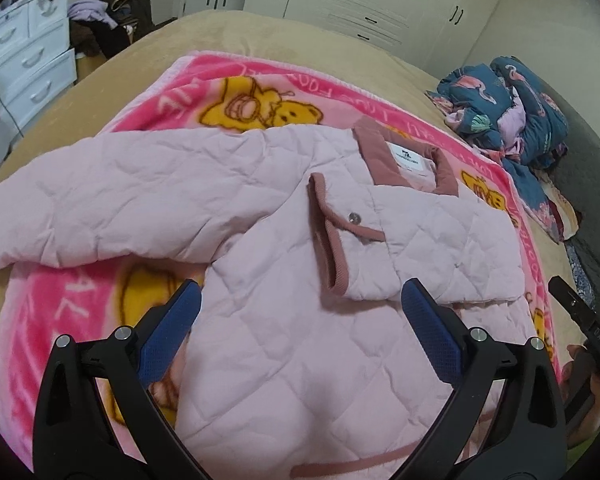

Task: Fold large clothes
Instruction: 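Move the left tool toward the other jacket sleeve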

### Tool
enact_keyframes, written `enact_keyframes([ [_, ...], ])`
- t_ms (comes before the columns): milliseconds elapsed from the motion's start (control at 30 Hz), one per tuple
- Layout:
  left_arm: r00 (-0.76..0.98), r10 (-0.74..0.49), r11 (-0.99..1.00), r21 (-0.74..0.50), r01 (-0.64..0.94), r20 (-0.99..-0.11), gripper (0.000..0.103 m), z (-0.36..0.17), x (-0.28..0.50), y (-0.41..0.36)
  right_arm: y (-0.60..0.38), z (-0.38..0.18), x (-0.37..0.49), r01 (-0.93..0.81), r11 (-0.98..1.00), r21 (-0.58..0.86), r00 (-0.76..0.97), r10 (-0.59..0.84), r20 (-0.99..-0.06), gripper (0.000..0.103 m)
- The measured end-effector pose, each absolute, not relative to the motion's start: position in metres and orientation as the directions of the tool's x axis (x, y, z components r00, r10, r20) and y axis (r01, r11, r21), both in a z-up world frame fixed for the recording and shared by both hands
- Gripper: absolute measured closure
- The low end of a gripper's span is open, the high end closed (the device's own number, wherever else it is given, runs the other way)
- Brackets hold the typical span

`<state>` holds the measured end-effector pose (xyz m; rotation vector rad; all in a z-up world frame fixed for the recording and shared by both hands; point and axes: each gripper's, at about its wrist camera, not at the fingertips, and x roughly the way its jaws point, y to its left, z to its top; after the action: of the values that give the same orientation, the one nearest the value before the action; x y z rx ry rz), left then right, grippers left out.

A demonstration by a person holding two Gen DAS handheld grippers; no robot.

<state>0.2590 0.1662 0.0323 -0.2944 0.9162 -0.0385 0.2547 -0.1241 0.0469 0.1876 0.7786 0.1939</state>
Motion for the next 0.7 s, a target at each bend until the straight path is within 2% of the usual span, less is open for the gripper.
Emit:
enact_keyframes([
  [700,0.659,-0.057,0.942,-0.259,-0.213,-0.75,0.009,0.035,0.216,0.246,-0.016,0.075,0.245,-0.263,0.945,0.196,0.688,0.326,-0.648,0.004],
])
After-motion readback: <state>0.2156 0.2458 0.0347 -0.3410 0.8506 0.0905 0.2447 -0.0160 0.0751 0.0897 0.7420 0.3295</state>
